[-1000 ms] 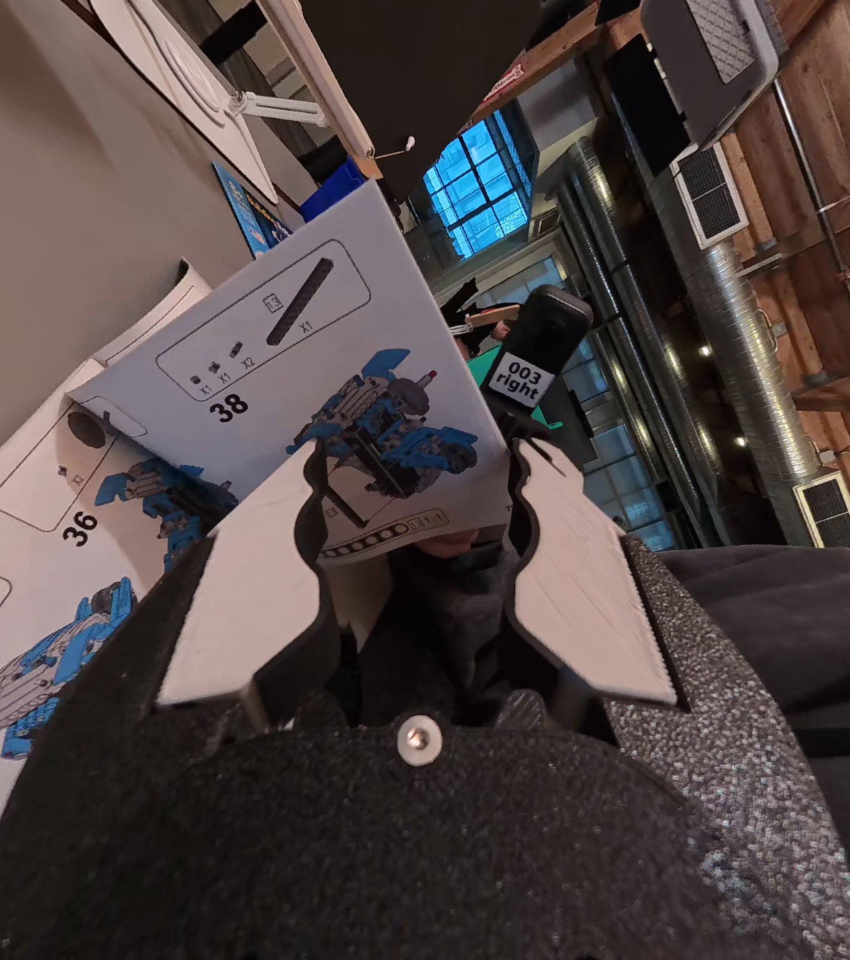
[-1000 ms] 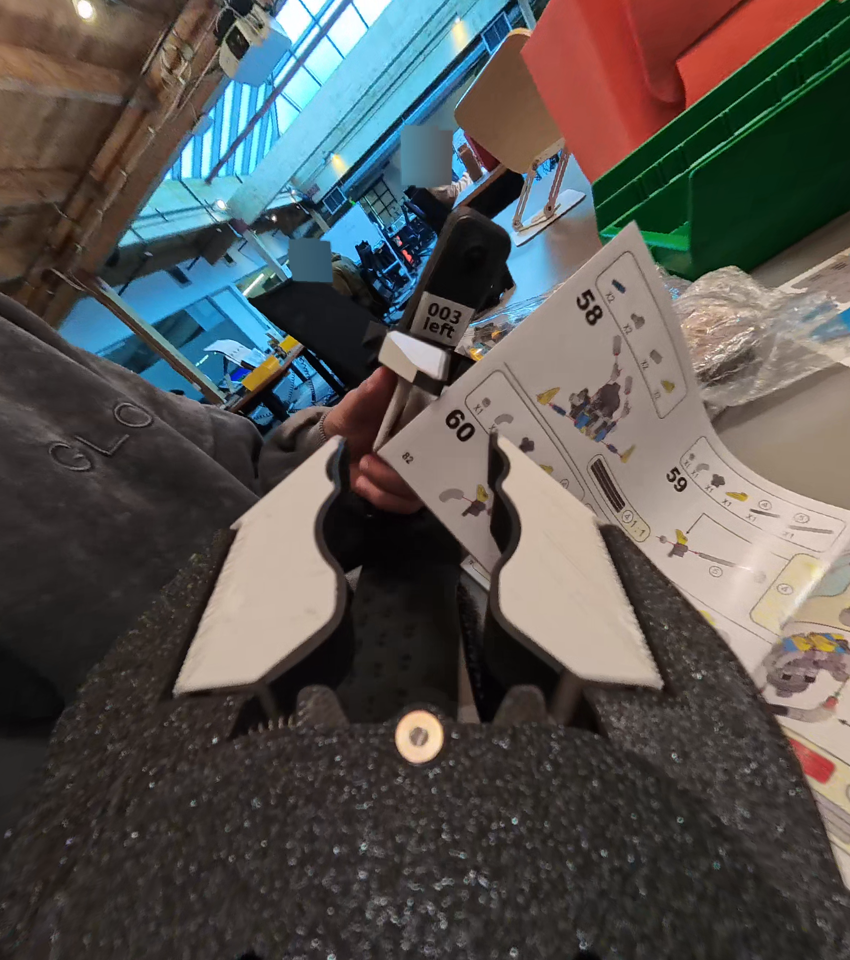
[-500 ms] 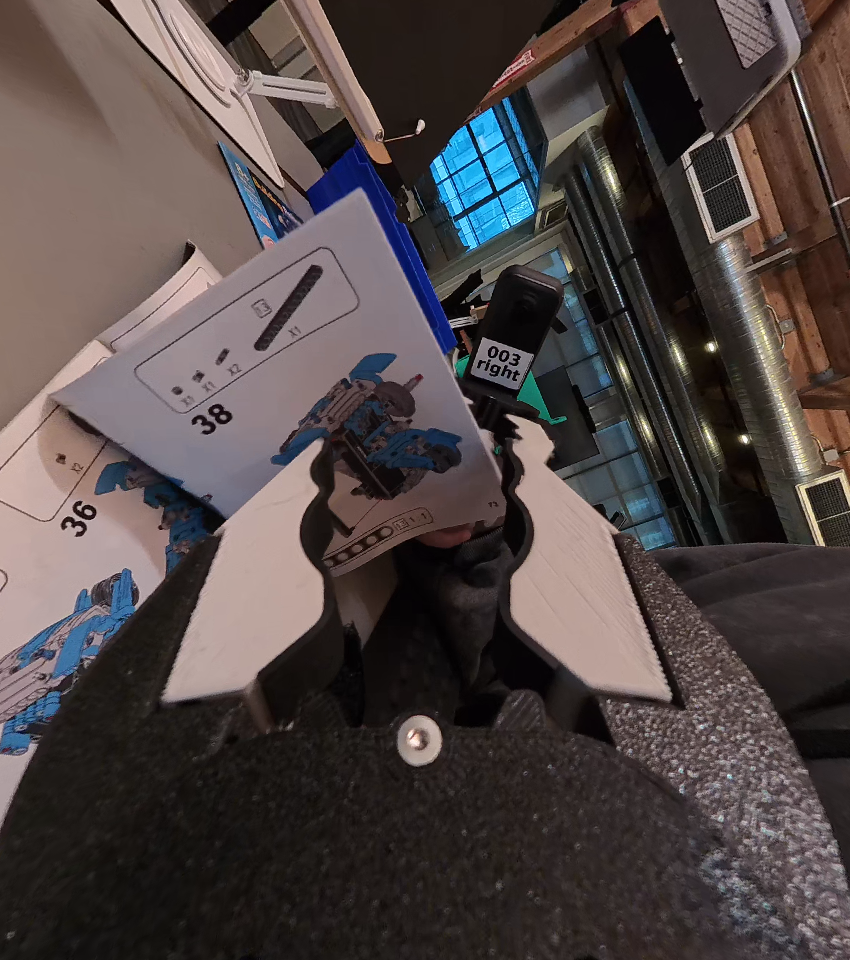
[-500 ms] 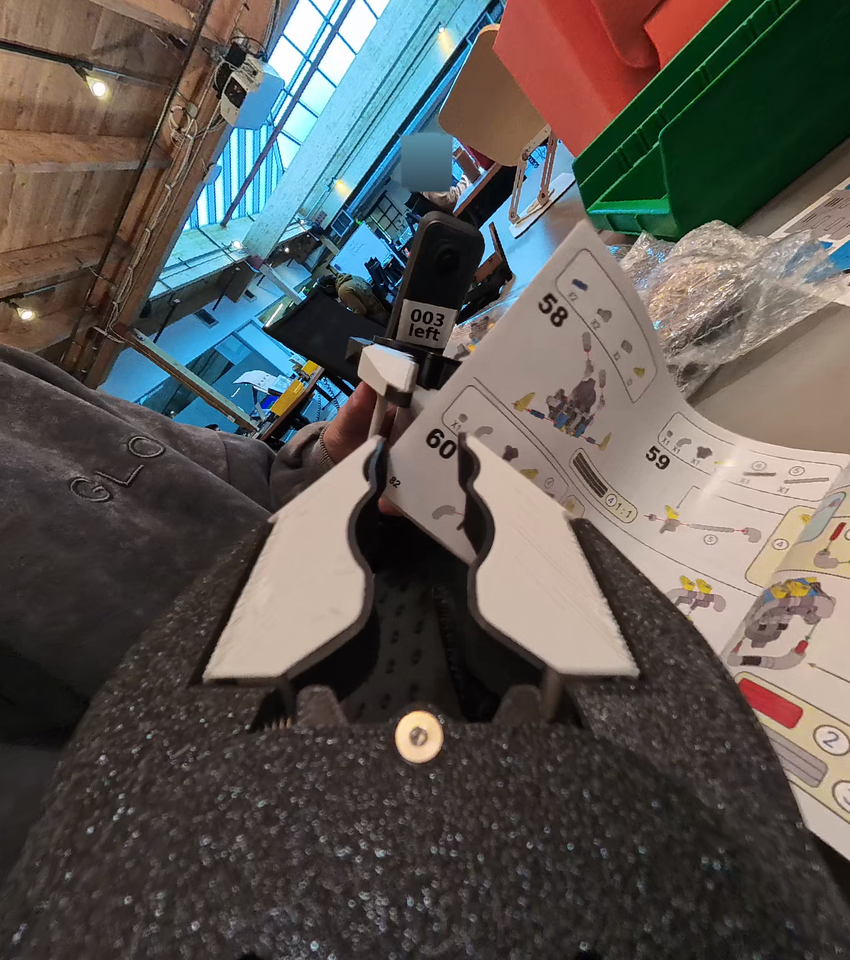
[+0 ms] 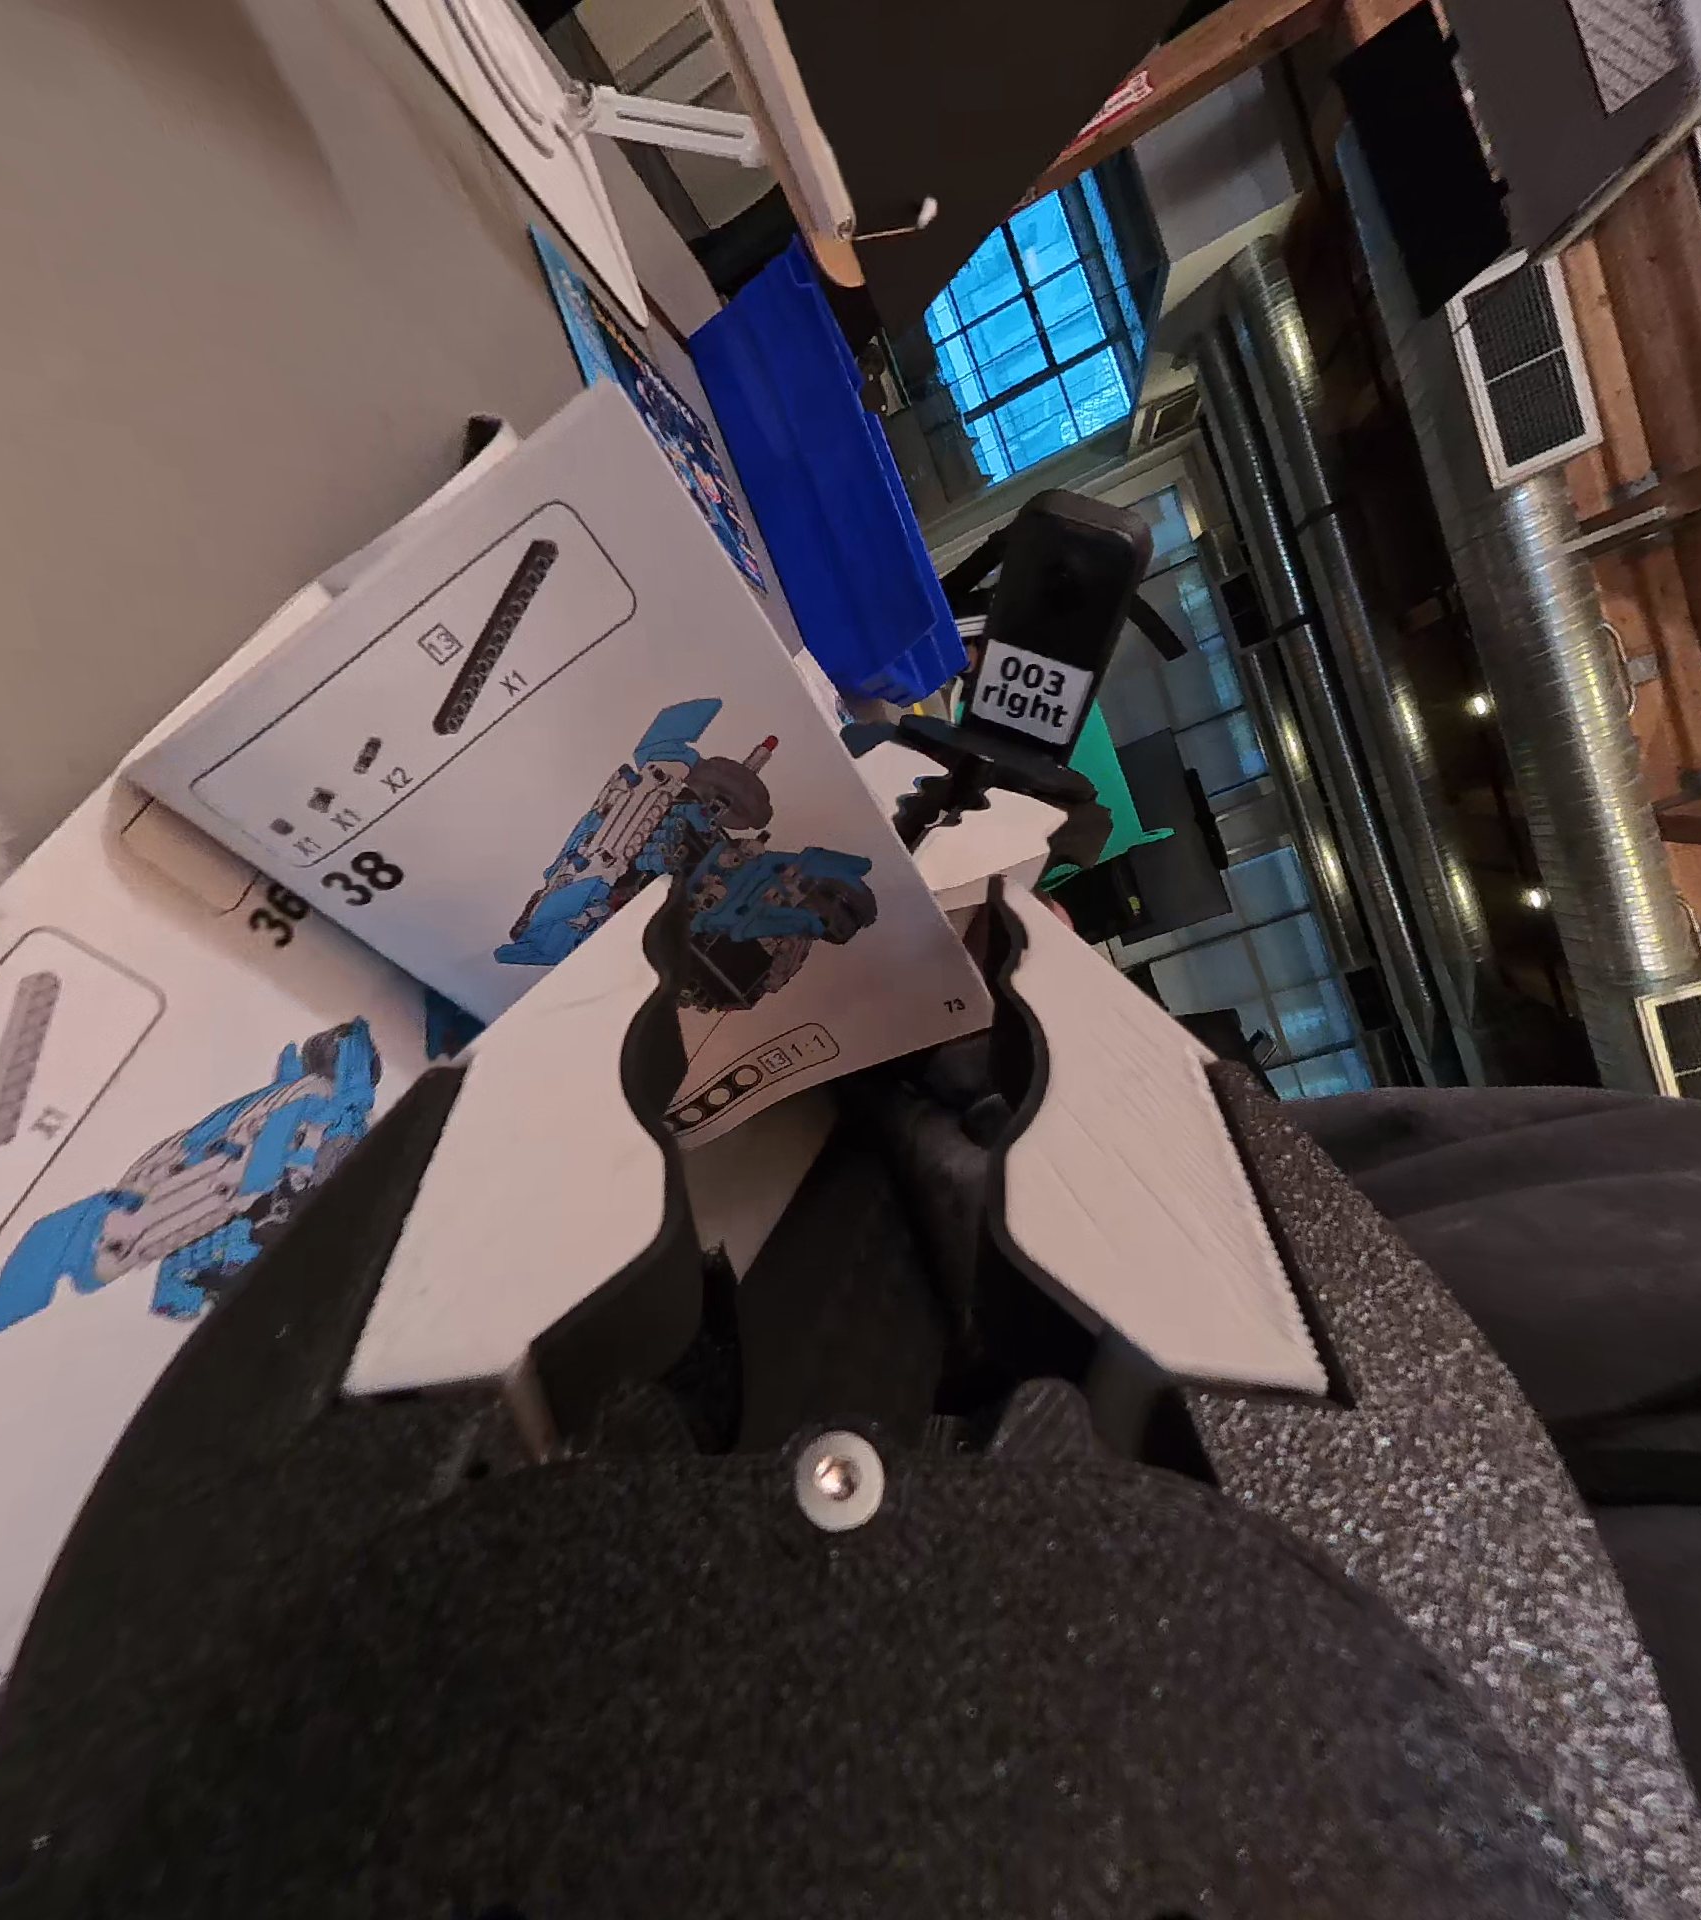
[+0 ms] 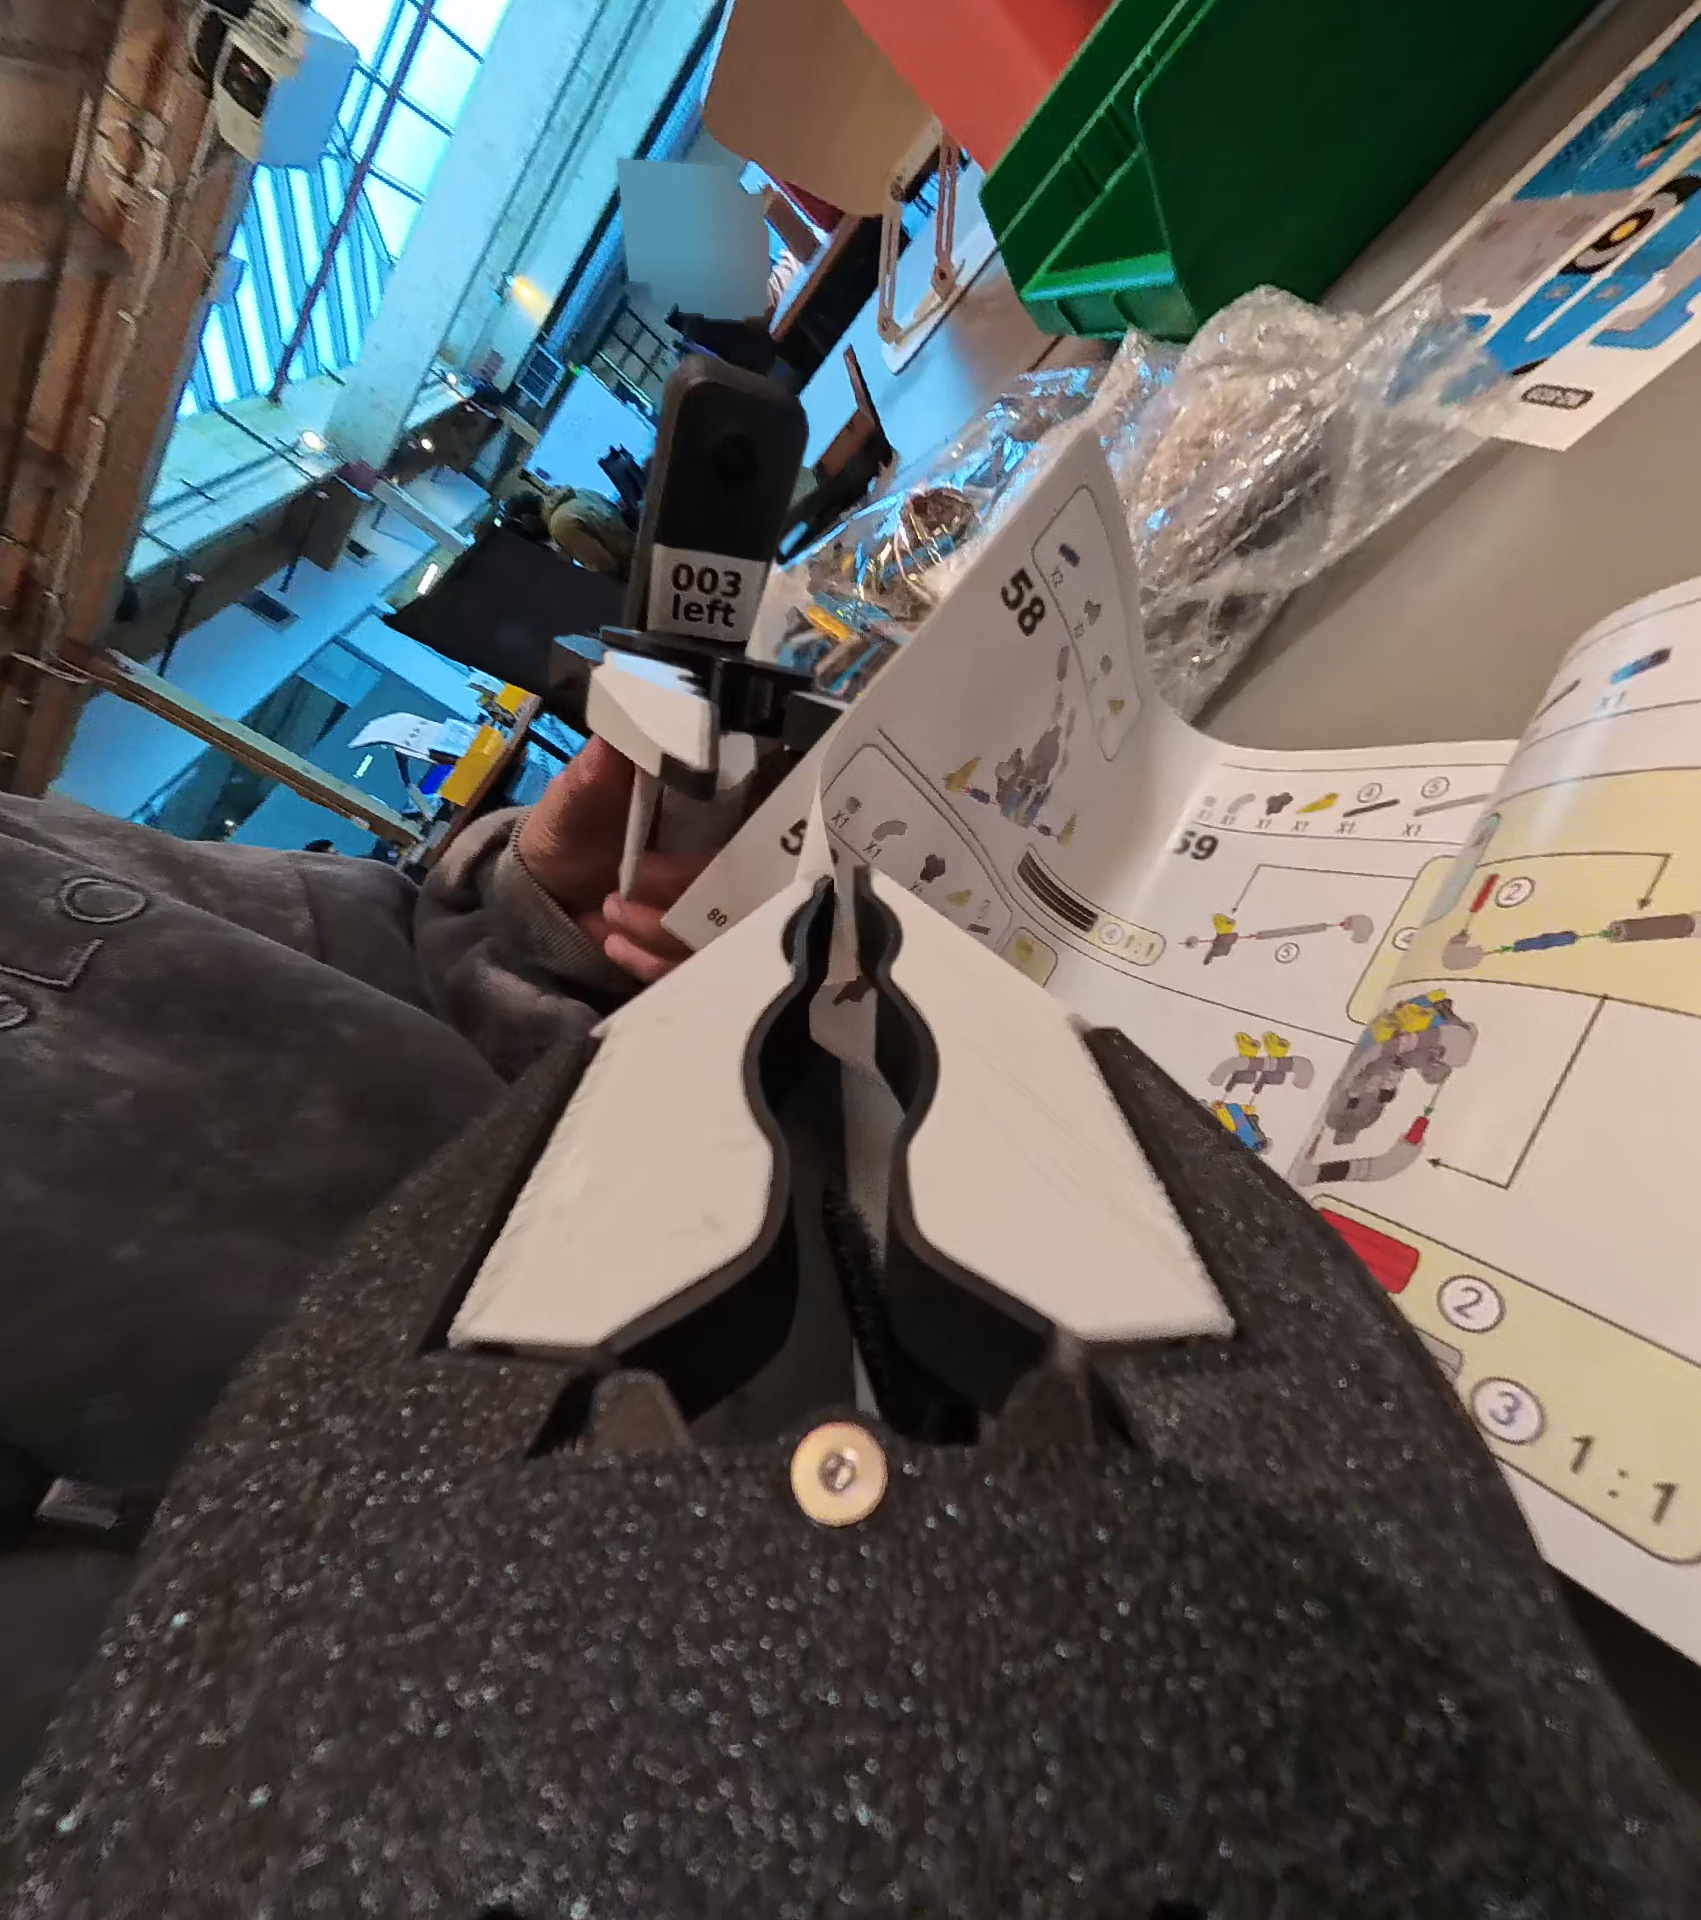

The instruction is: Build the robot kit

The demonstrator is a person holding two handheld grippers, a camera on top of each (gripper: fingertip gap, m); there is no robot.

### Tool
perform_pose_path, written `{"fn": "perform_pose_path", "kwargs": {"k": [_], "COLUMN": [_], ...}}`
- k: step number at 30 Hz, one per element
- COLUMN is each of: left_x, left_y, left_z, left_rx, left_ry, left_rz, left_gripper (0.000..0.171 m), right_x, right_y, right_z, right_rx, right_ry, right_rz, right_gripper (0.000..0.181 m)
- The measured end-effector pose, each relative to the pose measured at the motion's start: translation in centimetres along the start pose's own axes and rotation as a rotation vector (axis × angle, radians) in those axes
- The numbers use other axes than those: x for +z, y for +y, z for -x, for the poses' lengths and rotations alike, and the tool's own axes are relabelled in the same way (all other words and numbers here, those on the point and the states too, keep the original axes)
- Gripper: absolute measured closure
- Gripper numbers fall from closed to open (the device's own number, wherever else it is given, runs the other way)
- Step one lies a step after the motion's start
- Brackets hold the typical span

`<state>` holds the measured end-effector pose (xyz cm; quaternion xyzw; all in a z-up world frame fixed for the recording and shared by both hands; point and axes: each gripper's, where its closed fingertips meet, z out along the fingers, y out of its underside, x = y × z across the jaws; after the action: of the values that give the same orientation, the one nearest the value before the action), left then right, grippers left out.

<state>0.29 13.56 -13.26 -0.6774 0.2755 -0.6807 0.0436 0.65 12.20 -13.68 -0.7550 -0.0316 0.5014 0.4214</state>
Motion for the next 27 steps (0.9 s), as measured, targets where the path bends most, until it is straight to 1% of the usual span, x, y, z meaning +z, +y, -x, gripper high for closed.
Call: {"fn": "perform_pose_path", "kwargs": {"k": [4,8,11,13,16,18,20,21,24,26,27], "left_x": [-0.5,-0.8,-0.8,-0.9,-1.0,-1.1,-1.1,-1.0,-0.7,-0.4,-0.2], "left_y": [0.5,1.0,1.5,1.9,2.7,3.1,3.1,3.0,2.7,2.7,2.8], "left_z": [0.9,1.0,0.9,1.0,1.3,1.2,0.9,0.7,0.4,0.4,0.4], "left_rx": [-0.023,-0.016,-0.003,0.000,-0.002,0.002,-0.002,-0.005,-0.017,-0.021,-0.022], "left_ry": [-0.029,-0.046,-0.060,-0.071,-0.089,-0.085,-0.067,-0.052,-0.030,-0.028,-0.027], "left_rz": [0.003,0.021,0.037,0.050,0.077,0.082,0.075,0.070,0.058,0.062,0.065], "left_gripper": [0.126,0.126,0.126,0.133,0.136,0.143,0.146,0.146,0.146,0.146,0.146], "right_x": [0.5,1.1,1.9,2.2,2.3,2.3,2.3,2.2,1.6,1.6,1.7], "right_y": [0.8,1.7,2.5,2.9,3.2,3.2,3.1,3.0,2.8,3.1,3.2], "right_z": [-0.6,-0.4,-0.2,-0.4,-1.0,-0.9,-0.4,0.3,2.9,2.6,2.1], "right_rx": [-0.006,0.002,0.008,-0.007,-0.014,-0.002,-0.004,-0.013,-0.065,-0.098,-0.105], "right_ry": [0.035,0.021,0.010,0.029,0.063,0.056,0.029,-0.002,-0.111,-0.071,-0.034], "right_rz": [0.041,0.089,0.127,0.149,0.163,0.162,0.154,0.149,0.142,0.156,0.162], "right_gripper": [0.173,0.161,0.161,0.164,0.166,0.165,0.163,0.160,0.141,0.126,0.121]}}
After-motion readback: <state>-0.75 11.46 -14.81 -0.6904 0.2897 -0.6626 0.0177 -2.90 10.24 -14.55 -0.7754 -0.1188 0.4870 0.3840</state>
